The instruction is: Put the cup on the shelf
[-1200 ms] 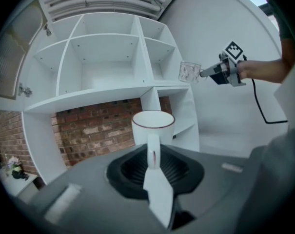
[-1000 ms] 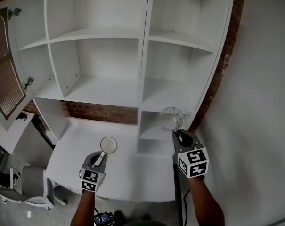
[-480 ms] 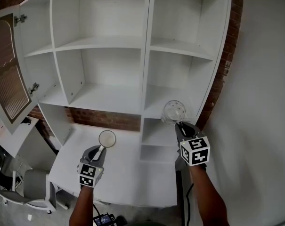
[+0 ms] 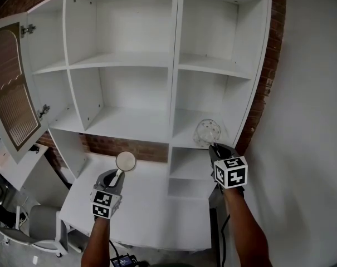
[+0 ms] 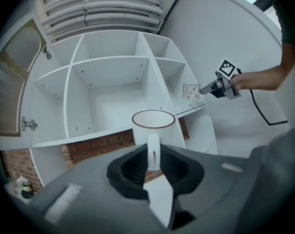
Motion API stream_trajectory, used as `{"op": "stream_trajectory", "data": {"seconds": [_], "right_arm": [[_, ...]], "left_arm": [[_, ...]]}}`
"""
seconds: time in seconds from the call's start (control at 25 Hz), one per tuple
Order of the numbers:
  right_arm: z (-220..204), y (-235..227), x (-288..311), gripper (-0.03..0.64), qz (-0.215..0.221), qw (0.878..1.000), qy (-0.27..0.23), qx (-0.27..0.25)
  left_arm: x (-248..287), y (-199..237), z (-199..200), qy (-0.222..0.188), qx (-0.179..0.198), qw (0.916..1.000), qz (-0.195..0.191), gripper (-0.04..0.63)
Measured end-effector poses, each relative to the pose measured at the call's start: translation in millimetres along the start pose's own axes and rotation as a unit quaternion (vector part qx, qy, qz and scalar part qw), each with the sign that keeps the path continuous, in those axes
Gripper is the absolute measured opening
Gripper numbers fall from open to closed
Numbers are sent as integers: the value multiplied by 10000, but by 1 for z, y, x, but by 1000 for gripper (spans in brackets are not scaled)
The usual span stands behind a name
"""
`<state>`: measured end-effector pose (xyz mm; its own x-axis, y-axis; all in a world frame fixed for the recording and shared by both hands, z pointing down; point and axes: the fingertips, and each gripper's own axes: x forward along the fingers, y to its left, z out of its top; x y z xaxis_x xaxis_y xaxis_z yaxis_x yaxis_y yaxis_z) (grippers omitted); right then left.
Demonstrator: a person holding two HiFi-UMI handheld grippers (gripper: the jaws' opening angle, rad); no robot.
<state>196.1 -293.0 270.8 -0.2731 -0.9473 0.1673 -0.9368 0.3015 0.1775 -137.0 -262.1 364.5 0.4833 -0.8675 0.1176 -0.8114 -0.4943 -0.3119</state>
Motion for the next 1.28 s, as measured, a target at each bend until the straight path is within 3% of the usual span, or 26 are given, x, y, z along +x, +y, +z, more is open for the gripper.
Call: {"op": "stream_trajectory", "data": {"seconds": [0.52,1.28], "right_arm": [[2,-13,27,52,-45,9994,183,274],[21,-29,56,64,-169,9989,-100,417]], "left_arm": [[15,20,30,-199,25,9998,49,60],[52,49,64,-337,24,9994,18,60]]}}
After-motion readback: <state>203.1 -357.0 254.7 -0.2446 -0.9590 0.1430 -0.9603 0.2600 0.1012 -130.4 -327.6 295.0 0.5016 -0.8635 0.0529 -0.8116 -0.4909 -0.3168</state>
